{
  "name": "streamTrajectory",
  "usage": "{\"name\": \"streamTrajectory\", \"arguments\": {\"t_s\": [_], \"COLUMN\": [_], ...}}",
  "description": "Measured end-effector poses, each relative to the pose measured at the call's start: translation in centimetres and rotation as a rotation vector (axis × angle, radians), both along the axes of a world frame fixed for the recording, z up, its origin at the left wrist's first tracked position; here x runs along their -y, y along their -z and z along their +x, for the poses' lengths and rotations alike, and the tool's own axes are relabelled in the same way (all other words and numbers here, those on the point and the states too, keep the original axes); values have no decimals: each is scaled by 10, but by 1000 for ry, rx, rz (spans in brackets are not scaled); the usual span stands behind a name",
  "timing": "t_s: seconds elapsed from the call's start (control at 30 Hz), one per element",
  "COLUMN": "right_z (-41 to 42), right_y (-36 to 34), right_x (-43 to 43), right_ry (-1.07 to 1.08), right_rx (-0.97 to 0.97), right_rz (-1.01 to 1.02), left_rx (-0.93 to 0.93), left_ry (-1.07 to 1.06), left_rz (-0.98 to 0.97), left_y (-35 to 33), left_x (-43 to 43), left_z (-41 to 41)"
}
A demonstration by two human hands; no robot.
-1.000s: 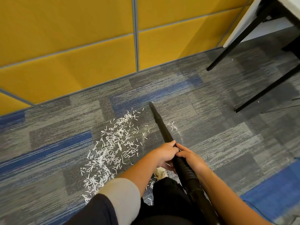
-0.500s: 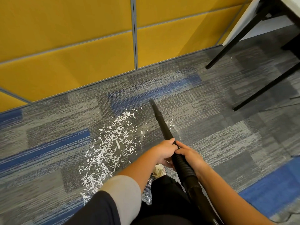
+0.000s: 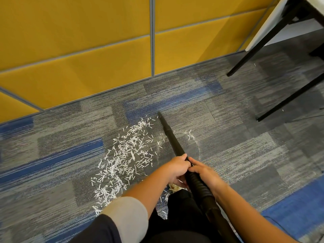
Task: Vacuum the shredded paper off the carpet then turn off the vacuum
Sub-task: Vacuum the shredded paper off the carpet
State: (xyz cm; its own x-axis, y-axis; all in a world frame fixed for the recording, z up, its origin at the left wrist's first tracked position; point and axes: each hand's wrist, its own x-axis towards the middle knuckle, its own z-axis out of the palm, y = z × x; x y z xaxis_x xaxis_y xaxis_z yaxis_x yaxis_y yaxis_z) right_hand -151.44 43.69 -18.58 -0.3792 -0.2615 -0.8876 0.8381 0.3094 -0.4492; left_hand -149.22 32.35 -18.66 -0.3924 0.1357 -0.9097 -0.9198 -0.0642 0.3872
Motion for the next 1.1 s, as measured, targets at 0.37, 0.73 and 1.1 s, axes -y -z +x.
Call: {"name": "streamTrajectory", "arguments": {"t_s": [0.37,0.73,1.1], "right_z": [32,60,54], "right_y": [3,11,9], "right_x": [14,23,6], "right_ry": [-56,-108,-39], "right_rx": [19,31,15], "right_rz": [-34,-36,-60], "left_rx": [-15,21,-14], "left_ry": [-11,0,-44], "left_rz": [-29,-25,-1], "left_y": [0,4,9], "left_x": [15,26,1], "left_z": [37,66,56]}}
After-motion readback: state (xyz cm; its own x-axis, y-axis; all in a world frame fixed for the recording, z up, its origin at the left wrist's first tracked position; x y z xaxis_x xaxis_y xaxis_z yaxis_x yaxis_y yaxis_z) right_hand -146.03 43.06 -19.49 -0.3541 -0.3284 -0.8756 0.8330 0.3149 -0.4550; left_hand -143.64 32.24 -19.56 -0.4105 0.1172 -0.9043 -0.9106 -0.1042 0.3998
